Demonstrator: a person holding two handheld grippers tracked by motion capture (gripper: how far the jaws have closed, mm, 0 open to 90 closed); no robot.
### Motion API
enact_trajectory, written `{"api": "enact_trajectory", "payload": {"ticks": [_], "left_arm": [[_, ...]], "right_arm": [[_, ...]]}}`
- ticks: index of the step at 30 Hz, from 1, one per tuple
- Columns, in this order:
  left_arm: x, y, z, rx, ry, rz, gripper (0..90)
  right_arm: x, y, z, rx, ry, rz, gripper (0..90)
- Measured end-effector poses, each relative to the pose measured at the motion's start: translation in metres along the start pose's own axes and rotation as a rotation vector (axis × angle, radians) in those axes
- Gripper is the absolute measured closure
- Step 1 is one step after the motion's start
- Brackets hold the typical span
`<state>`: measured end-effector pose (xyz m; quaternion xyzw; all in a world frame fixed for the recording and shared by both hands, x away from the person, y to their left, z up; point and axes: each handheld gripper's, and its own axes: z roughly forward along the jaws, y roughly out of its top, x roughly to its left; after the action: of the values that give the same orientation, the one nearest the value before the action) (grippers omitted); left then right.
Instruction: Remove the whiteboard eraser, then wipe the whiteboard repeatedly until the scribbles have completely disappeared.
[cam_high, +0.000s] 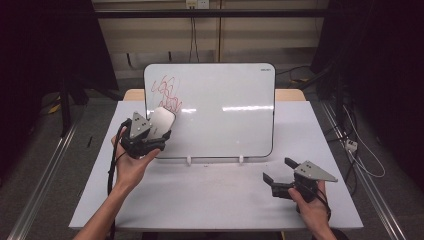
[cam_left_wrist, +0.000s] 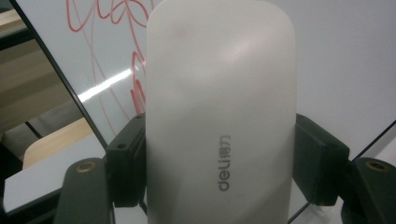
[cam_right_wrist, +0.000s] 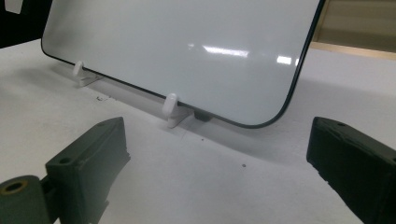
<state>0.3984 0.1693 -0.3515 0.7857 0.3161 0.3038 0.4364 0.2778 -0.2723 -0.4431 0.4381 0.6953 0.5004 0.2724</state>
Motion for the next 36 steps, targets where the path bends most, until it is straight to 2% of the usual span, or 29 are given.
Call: {"api": "enact_trajectory", "payload": {"ticks": [9, 16, 25, 36], "left_arm": [[0.007, 0.006, 0.0, -0.01, 0.001, -0.004, 30.8], [0.018, 0.017, 0.002, -0.037, 0.005, -0.036, 30.8], [0.023, 0.022, 0.002, -0.057, 0.012, -0.049, 30.8], [0.035, 0.036, 0.006, -0.057, 0.045, -0.037, 30.8]], "right_arm": [[0.001, 0.0, 0.0, -0.001, 0.0, -0.002, 5.0], [0.0, 0.0, 0.0, 0.002, -0.007, 0.001, 5.0], [0.0, 0.0, 0.0, 0.002, -0.003, 0.003, 5.0], [0.0, 0.0, 0.002, 0.005, 0.001, 0.0, 5.0]]}}
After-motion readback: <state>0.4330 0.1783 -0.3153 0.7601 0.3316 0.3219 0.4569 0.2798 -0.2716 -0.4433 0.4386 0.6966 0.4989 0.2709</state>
